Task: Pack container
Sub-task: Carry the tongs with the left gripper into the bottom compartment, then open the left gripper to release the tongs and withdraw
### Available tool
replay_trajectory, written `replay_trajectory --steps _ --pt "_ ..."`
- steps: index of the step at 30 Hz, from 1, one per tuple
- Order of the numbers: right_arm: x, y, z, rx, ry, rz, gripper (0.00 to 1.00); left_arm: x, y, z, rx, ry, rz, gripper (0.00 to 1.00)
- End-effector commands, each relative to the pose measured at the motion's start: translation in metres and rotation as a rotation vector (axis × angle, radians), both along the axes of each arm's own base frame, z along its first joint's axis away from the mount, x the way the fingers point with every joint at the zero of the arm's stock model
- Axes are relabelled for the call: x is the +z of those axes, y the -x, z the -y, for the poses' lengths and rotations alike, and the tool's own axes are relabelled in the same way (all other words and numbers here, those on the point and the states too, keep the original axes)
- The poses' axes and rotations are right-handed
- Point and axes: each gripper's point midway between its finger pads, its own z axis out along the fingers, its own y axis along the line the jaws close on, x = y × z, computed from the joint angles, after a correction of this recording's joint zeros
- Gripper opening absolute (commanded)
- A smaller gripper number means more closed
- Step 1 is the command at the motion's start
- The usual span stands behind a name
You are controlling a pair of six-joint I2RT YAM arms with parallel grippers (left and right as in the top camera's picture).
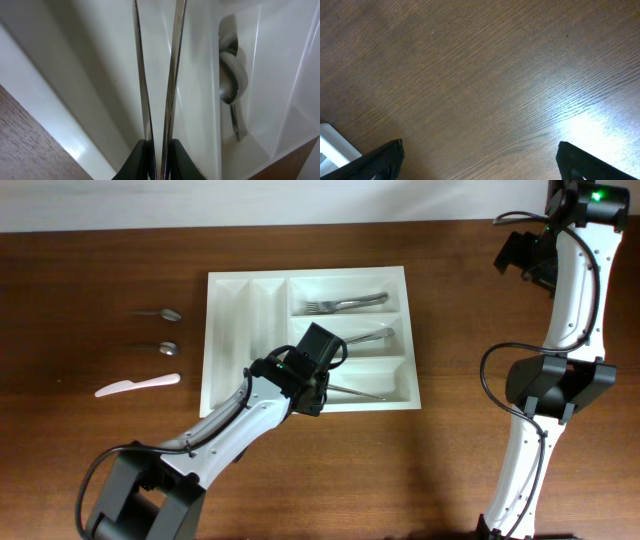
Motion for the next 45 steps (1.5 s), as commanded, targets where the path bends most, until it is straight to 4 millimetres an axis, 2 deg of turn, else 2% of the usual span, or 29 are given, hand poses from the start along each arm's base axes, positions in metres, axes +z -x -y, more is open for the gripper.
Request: replay_trajectory --steps 1,11,23,31,36,43,45 --pt "0.019 0.002 0.002 0.003 0.01 0.039 0.99 0.005 -0.008 -0.006 0.071 -0.024 0.034 0.02" --pt "0.019 0.002 0.002 0.003 0.01 0.039 0.99 0.01 -0.023 -0.021 0.132 -0.096 0.12 0.02" --pt "0.019 0.002 0.002 0.003 0.01 0.04 0.99 0.004 -0.022 -0.021 0.13 -0.105 0.108 0.02" --pt "0.019 0.002 0.002 0.003 0.01 0.039 0.99 -0.013 -0.017 -0.02 0.116 -0.125 0.058 0.02" --pt "0.019 0.002 0.002 0.003 0.01 0.039 0.99 -0.013 -0.018 -0.02 0.117 -0.123 0.06 0.02" --pt "0.019 0.002 0.002 0.003 0.01 0.039 0.99 -0.013 -0.018 -0.02 0.117 -0.123 0.061 0.45" --pt "0.019 0.002 0.002 0.003 0.01 0.039 0.99 -0.013 -0.018 -0.02 0.117 -0.123 0.062 0.51"
